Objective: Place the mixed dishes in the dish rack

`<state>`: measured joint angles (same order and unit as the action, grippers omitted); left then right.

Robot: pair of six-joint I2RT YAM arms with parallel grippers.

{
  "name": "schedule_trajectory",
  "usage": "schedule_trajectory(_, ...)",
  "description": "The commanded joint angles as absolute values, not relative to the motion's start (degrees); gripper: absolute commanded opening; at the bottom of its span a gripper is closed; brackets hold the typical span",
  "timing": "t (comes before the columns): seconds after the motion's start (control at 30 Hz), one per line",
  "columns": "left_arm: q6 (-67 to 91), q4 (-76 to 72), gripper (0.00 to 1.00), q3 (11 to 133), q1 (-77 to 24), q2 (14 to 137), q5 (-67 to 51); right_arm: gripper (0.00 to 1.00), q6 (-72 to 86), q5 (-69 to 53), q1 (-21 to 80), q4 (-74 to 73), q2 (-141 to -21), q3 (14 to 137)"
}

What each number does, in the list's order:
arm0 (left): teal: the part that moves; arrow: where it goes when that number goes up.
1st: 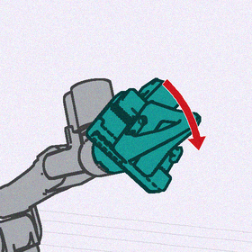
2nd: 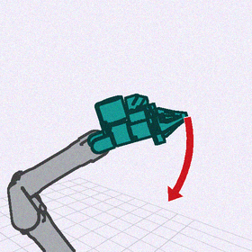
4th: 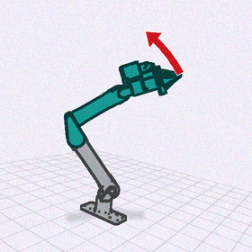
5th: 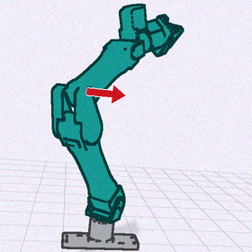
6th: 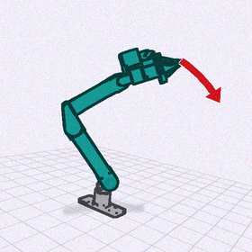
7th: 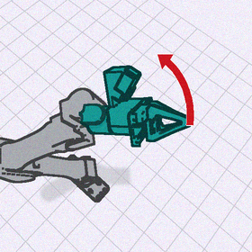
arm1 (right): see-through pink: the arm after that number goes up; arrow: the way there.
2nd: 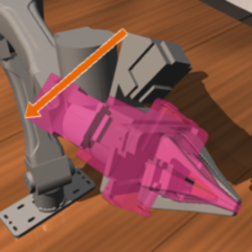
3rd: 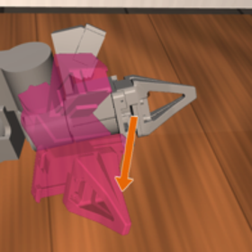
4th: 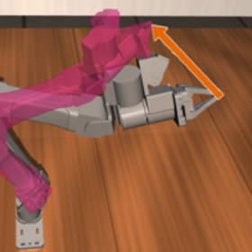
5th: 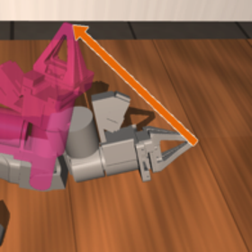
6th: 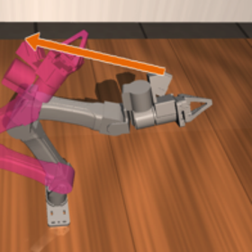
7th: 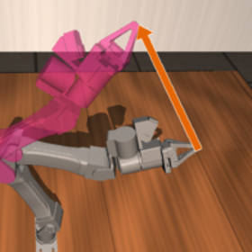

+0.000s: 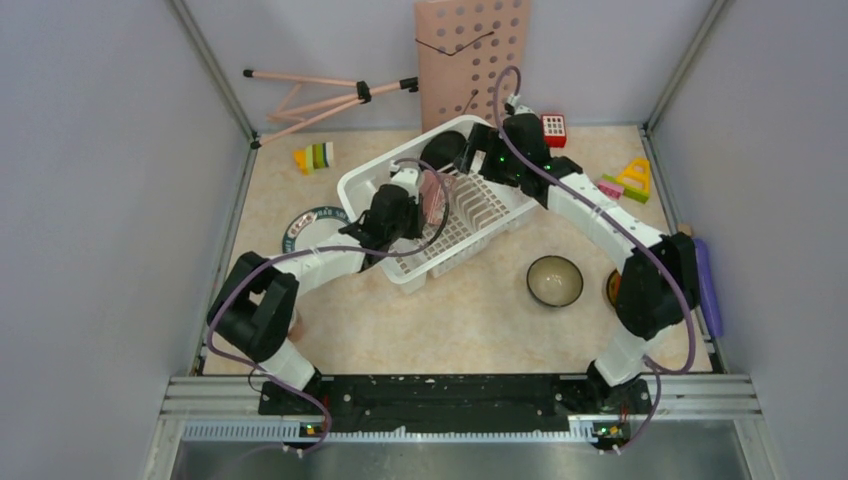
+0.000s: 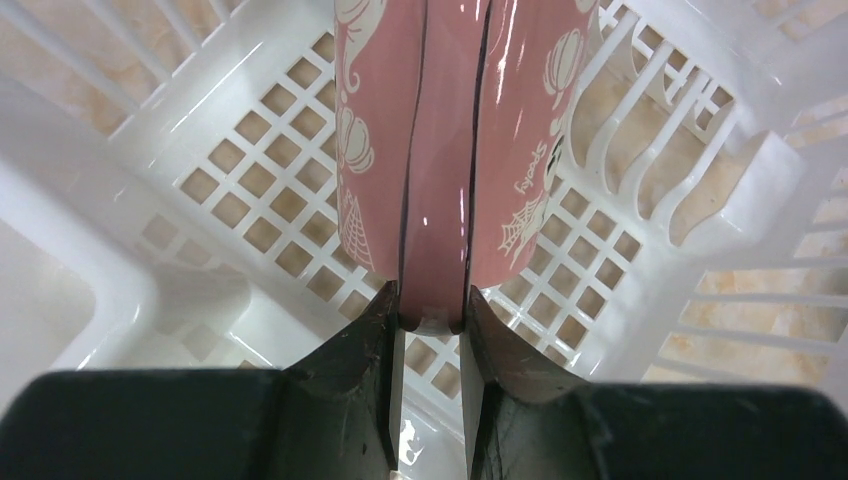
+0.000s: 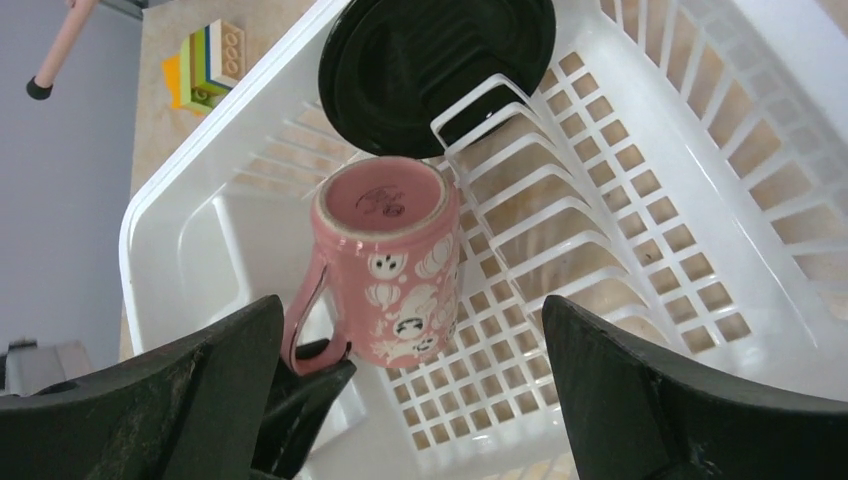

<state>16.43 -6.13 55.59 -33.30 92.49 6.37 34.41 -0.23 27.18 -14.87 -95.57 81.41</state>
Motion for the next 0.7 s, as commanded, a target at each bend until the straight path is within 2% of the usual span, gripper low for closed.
schedule_trajectory(0.0,13.08,-21.59,0.00,49.27,-33.96,88.47,4.82,0.99,36.33,-1.50,27.77,-24.98,-101.40,91.28)
schedule_trajectory(0.2,5.58,-34.36,0.00,42.34,-35.82,87.97,3.86,0.99,43.56,-3.15,28.69,-41.01,-112.29,108.72)
schedule_trajectory(0.33,4.11,-34.21,0.00,42.08,-36.41,89.28,3.81,0.99,44.34,-1.56,30.92,-48.09,-116.83,117.36)
schedule_trajectory(0.67,0.58,-32.81,0.00,42.17,-38.32,90.23,7.63,0.99,47.63,-1.60,32.04,-57.27,-120.06,120.65)
